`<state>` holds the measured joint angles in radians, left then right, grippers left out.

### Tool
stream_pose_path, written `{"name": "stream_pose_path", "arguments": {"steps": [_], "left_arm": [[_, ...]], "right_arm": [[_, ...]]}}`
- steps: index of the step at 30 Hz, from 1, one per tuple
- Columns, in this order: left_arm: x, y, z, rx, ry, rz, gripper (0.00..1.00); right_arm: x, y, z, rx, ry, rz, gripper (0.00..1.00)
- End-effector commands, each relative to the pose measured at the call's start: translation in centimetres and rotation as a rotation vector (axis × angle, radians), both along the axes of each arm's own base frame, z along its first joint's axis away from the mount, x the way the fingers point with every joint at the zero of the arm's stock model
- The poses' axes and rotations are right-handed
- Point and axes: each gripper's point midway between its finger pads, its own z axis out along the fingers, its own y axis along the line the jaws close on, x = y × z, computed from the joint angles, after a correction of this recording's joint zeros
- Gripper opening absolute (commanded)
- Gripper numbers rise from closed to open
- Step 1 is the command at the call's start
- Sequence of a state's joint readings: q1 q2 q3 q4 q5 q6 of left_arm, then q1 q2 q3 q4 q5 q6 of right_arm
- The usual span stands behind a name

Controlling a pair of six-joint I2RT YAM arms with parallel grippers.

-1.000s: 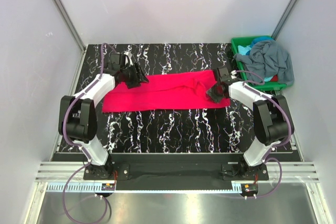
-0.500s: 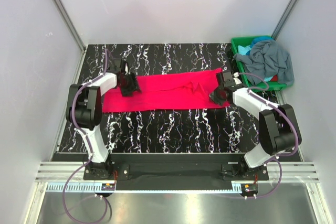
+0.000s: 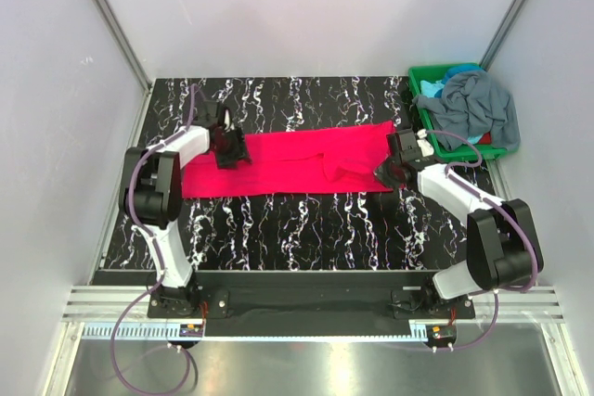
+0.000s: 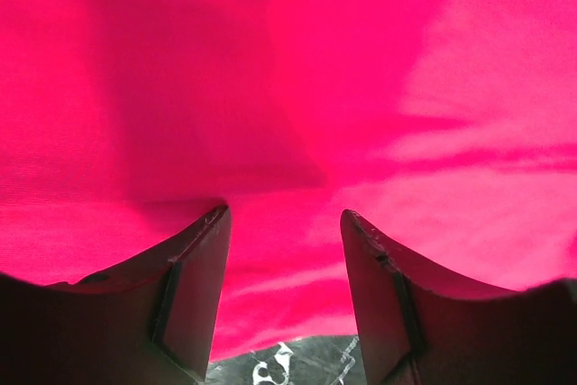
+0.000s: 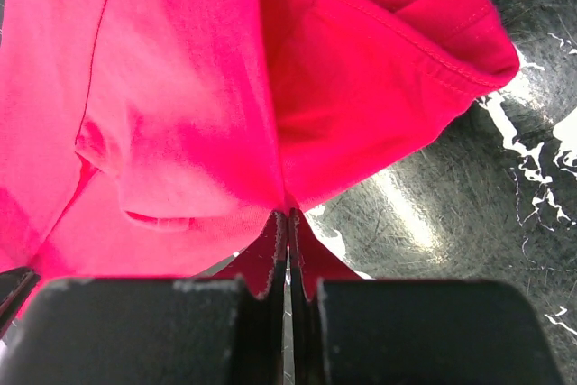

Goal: Fold and stack the t-shirts
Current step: Fold the tshirt

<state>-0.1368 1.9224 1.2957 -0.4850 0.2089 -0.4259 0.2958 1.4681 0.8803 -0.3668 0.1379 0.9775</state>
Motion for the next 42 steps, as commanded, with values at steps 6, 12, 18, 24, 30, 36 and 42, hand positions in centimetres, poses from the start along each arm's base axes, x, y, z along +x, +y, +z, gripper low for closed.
{"name": "stream_pose_path", "arguments": {"steps": [6, 12, 18, 24, 30, 36, 42], "left_arm": [[-1.1, -13.6, 12.4, -0.379, -0.325, -0.353, 0.50], [-3.4, -19.2, 11.1, -0.498, -0.338, -0.399, 0.39], [-4.7, -22.9, 8.8, -0.533, -0.357, -0.399, 0.39], [-4.8, -24.1, 6.9, -0.481, -0.391, -0.375, 0.43], [-4.1, -24.4, 5.3, -0.435, -0.408, -0.314, 0.43], [-4.0, -24.5, 3.7, -0.417, -0.397, -0.271, 0.42], [-3.9, -25.2, 3.3, -0.421, -0.419, -0.265, 0.42]], "right_arm": [[1.1, 1.0, 2.5, 0.022, -0.080, 0.040, 0.00], [0.9, 1.9, 3.6, 0.078, -0.098, 0.068, 0.02], [1.1, 2.6, 3.8, 0.105, -0.105, 0.084, 0.01], [1.2, 2.8, 4.0, 0.118, -0.114, 0.087, 0.00], [1.1, 2.7, 3.9, 0.123, -0.121, 0.084, 0.00], [1.0, 2.9, 3.9, 0.139, -0.120, 0.082, 0.00], [1.0, 3.0, 4.5, 0.150, -0.138, 0.081, 0.00]]}}
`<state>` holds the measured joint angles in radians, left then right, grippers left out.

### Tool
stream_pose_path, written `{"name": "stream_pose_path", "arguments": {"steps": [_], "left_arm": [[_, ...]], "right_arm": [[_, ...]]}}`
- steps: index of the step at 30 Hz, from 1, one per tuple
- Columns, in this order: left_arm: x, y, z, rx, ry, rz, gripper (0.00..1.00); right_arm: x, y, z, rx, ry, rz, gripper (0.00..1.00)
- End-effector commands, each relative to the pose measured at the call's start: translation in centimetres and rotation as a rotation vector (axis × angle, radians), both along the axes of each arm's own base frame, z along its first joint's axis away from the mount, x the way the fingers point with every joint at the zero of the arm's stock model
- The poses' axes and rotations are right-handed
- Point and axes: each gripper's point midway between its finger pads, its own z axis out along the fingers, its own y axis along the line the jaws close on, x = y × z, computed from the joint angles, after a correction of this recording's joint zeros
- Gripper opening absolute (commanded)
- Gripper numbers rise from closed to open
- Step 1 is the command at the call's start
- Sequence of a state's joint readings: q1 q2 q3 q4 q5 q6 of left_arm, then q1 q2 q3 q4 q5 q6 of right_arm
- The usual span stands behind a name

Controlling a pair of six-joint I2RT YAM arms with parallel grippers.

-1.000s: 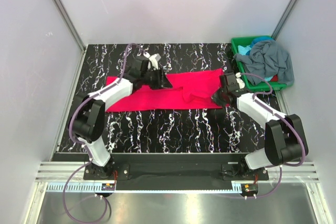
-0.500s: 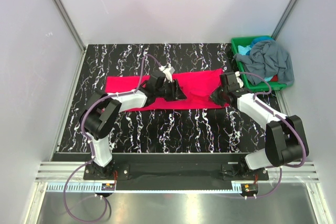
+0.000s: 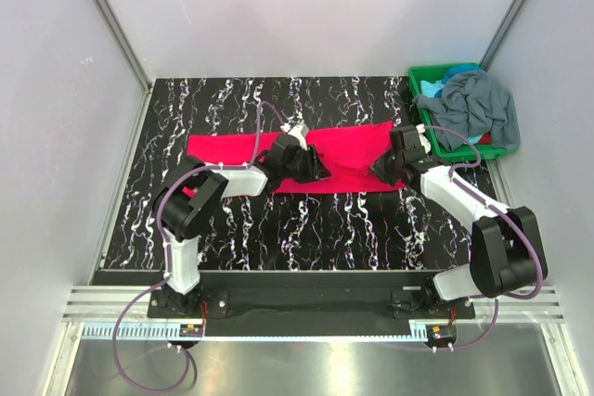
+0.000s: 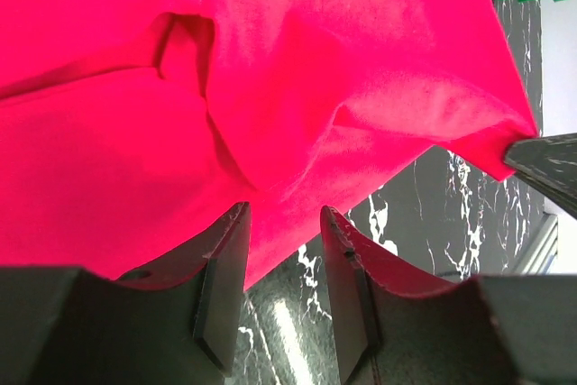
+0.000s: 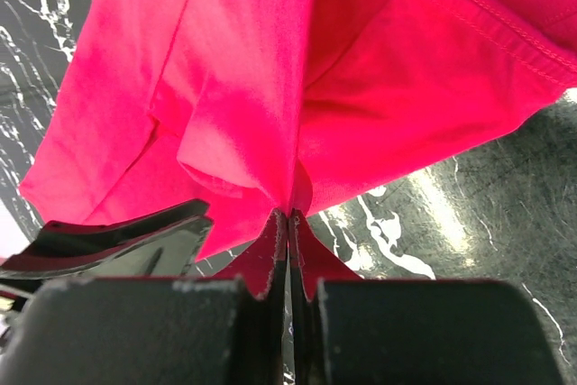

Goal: Fold and stack the t-shirts
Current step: Fold the tshirt

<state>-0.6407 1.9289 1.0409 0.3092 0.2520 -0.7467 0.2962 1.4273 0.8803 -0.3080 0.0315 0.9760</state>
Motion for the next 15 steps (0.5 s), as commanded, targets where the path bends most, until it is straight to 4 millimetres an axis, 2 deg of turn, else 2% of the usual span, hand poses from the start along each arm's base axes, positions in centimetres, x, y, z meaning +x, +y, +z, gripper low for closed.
{"name": "stream_pose_path", "arguments": {"steps": [1, 10, 15], "left_arm": [[1.3, -1.2, 1.3, -0.050, -0.080, 0.028, 0.42], [1.3, -1.2, 0.3, -0.006, -0.062, 0.061, 0.45], [1.2, -1.6, 0.5, -0.014, -0.076, 0.065, 0.46]], "right_arm": [[0.4, 0.8, 2.0, 0.044, -0.063, 0.010, 0.00], [0.6, 1.1, 2.1, 0.053, -0.070, 0.014, 0.00], [0.5, 1.0, 2.0, 0.054, -0.068, 0.014, 0.00]]}}
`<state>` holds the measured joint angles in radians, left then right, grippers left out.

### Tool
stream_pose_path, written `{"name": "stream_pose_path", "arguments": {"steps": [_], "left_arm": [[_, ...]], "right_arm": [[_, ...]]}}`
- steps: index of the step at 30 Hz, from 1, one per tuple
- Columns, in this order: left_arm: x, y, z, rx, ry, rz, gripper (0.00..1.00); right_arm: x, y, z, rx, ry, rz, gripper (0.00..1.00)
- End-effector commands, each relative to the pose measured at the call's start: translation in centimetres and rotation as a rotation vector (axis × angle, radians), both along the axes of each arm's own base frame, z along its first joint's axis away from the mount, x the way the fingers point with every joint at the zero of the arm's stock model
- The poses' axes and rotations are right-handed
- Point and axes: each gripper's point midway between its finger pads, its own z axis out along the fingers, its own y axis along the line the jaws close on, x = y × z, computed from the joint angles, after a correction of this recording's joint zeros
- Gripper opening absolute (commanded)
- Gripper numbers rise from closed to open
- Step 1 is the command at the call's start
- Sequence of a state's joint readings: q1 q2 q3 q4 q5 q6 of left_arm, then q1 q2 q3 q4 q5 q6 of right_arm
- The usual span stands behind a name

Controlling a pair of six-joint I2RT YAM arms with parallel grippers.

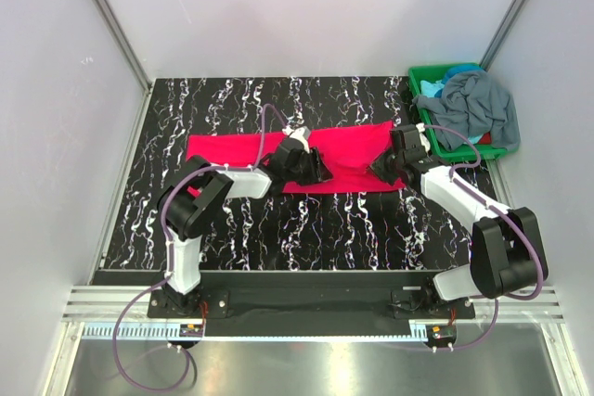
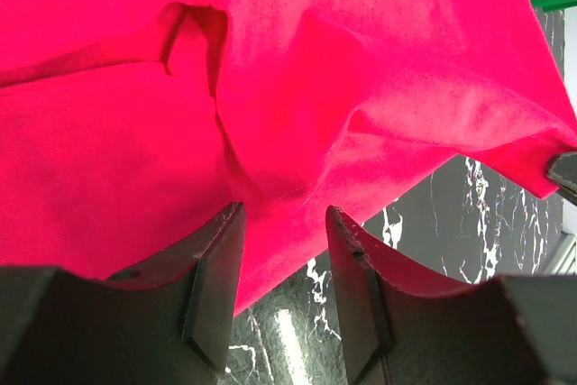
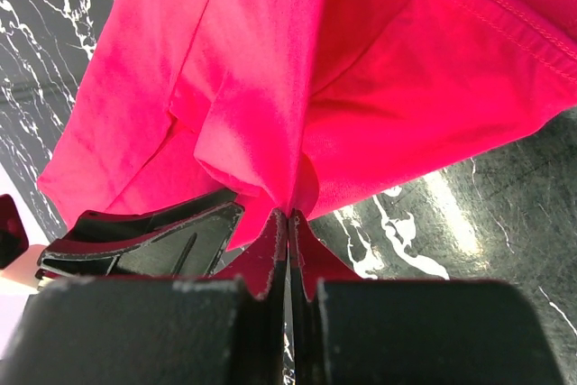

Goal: Fold and stack the t-shirts
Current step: Fold the tshirt

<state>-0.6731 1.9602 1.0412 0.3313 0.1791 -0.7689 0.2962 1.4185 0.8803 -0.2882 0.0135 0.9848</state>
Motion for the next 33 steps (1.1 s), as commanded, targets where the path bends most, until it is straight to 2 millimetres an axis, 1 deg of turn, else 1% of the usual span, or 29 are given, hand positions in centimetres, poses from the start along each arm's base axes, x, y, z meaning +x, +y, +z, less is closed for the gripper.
{"name": "stream_pose_path", "arguments": {"steps": [1, 5, 9, 10, 15, 21, 28, 31, 33], "left_arm": [[1.2, -1.1, 1.8, -0.037, -0.078, 0.024, 0.46], [1.3, -1.3, 1.7, -0.034, -0.084, 0.032, 0.46], [1.7, -1.9, 2.3, -0.055, -0.097, 0.033, 0.46], [1.6, -1.8, 1.9, -0.038, -0.084, 0.030, 0.46], [1.9, -1.8, 1.7, -0.022, -0.089, 0.036, 0.45], [1.7, -1.3, 0.8, -0.017, -0.075, 0.059, 0.45], [2.2, -1.7, 1.2, -0.024, -0.083, 0.060, 0.45], [2.1, -2.0, 1.4, -0.019, -0.088, 0.055, 0.44], [2.2, -2.0, 1.4, -0.020, -0.089, 0.056, 0.40]], "right_arm": [[0.2, 0.6, 1.4, 0.028, -0.047, 0.009, 0.00], [0.0, 0.6, 1.3, 0.029, -0.045, 0.010, 0.00], [0.0, 0.4, 1.3, 0.019, -0.050, 0.017, 0.00], [0.0, 0.5, 1.3, 0.018, -0.050, 0.015, 0.00], [-0.1, 0.5, 0.7, 0.019, -0.037, 0.016, 0.00], [-0.4, 0.5, 1.1, 0.028, -0.049, 0.011, 0.00], [-0.3, 0.6, 1.0, 0.031, -0.048, 0.012, 0.00], [-0.2, 0.5, 1.1, 0.034, -0.050, 0.006, 0.00], [-0.1, 0.6, 1.1, 0.033, -0.051, 0.008, 0.00]]}}
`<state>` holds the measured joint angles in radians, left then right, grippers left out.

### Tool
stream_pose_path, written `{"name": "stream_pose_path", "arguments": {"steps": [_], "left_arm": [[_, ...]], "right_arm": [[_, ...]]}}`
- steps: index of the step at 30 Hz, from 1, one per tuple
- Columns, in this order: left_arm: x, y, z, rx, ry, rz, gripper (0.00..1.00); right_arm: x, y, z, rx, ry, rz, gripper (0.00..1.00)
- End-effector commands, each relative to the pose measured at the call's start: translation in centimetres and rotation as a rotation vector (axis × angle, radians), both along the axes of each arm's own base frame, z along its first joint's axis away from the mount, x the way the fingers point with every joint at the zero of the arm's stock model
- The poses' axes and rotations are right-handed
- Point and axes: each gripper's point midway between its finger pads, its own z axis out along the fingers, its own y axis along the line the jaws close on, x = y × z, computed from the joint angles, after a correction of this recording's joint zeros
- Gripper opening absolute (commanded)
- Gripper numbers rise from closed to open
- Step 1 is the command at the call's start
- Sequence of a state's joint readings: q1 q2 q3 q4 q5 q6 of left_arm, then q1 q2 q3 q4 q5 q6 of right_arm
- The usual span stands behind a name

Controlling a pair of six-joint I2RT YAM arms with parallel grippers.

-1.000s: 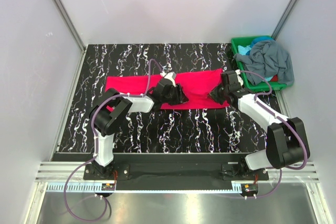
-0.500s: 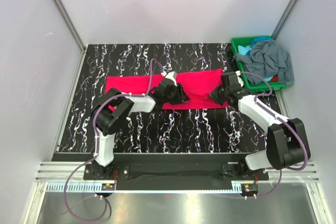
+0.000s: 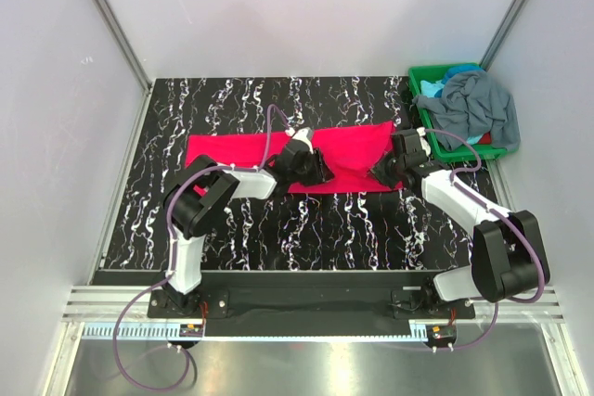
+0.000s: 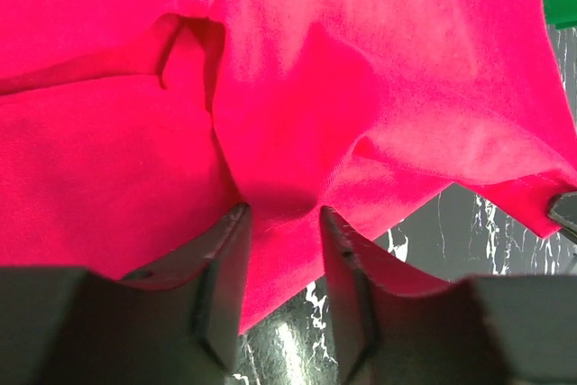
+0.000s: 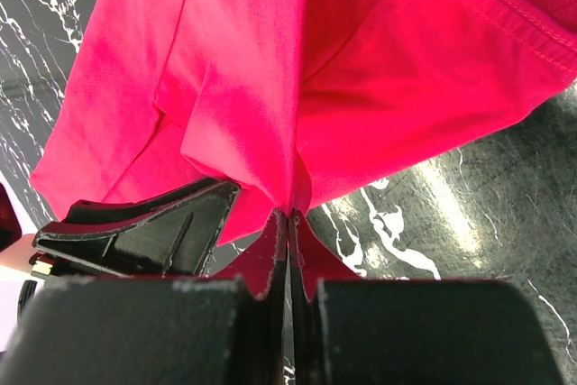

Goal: Fold and stack the t-shirts
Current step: Fold the tshirt

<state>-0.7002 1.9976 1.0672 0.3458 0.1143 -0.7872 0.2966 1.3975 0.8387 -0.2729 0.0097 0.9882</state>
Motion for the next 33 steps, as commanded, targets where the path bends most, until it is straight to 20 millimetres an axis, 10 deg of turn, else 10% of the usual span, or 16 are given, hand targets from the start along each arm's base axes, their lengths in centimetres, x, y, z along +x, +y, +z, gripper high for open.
{"name": "stream_pose_path", "arguments": {"steps": [1, 10, 20, 33], "left_arm": [[1.5, -1.3, 2.2, -0.036, -0.075, 0.012, 0.38], [1.7, -1.3, 4.5, -0.029, -0.095, 0.012, 0.00], [1.0, 0.7, 7.5, -0.063, -0.086, 0.025, 0.00], [0.0, 1.0, 3.5, -0.064, 0.110, -0.008, 0.00]], "right_arm": [[0.7, 0.7, 1.8, 0.028, -0.058, 0.008, 0.00], [0.9, 0.7, 1.7, 0.031, -0.058, 0.000, 0.00], [0.6, -3.3, 1.0, -0.026, -0.062, -0.074, 0.00], [-1.1, -4.2, -2.1, -0.061, 0.018, -0.063, 0.00]]}}
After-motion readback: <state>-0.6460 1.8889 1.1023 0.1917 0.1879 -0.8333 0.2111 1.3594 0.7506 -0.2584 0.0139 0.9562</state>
